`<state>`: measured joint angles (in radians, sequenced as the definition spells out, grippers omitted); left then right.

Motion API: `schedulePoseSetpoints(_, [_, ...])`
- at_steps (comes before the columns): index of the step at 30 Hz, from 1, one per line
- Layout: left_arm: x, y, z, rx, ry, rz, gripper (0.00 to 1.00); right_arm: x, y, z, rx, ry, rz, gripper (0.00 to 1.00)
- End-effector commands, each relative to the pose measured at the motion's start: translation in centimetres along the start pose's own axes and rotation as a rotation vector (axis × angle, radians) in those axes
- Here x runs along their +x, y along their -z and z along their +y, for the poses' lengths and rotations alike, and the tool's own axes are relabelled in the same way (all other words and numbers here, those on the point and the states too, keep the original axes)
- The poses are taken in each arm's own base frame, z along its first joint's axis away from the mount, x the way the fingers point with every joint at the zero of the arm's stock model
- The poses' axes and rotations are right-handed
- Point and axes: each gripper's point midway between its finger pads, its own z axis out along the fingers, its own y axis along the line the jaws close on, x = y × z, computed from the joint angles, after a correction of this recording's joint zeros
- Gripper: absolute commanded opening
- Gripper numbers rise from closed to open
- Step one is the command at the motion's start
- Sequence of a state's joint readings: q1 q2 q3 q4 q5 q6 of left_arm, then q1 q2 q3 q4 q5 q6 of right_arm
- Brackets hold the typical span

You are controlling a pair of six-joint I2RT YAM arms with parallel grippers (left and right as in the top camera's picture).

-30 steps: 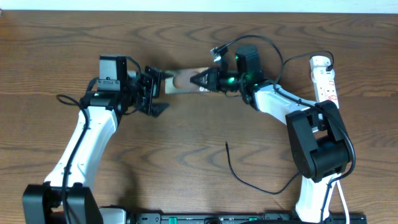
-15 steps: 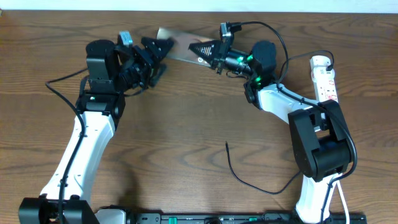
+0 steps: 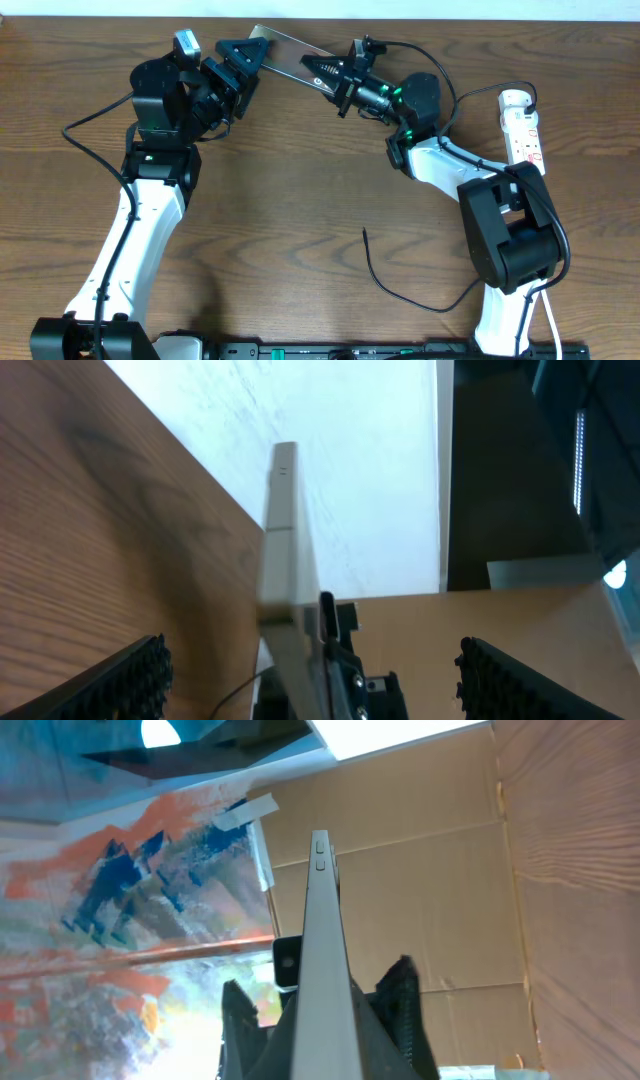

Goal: Plug charger to phone and switch on socket

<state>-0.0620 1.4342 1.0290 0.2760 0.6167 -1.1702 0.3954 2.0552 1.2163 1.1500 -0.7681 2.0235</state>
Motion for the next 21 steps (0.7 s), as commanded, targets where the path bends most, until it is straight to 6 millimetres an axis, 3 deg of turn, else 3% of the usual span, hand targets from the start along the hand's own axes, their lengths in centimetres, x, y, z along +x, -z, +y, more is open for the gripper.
schedulePoseSetpoints(1, [-0.8, 0.3, -1.1, 0.015, -0.035, -0.043, 0.89, 1.2, -1.2, 1.0, -0.04, -0.007, 0.002, 0.01])
schedulePoseSetpoints(14, [-1.6, 0.3, -0.8, -0.002, -0.033, -0.085, 0.88, 4.8, -3.4, -0.1, -0.035, -0.005, 0.071, 0.01])
schedulePoseSetpoints(18, [-1.7, 0.3, -0.7, -0.004, -0.033, -0.09, 0.57, 5.1, -3.4, -0.2, -0.03, 0.002, 0.083, 0.01])
schedulePoseSetpoints(21, [-1.7, 0.3, -0.7, -0.004, -0.033, -0.091, 0.47, 5.4, -3.5, -0.3, -0.028, 0.002, 0.091, 0.01])
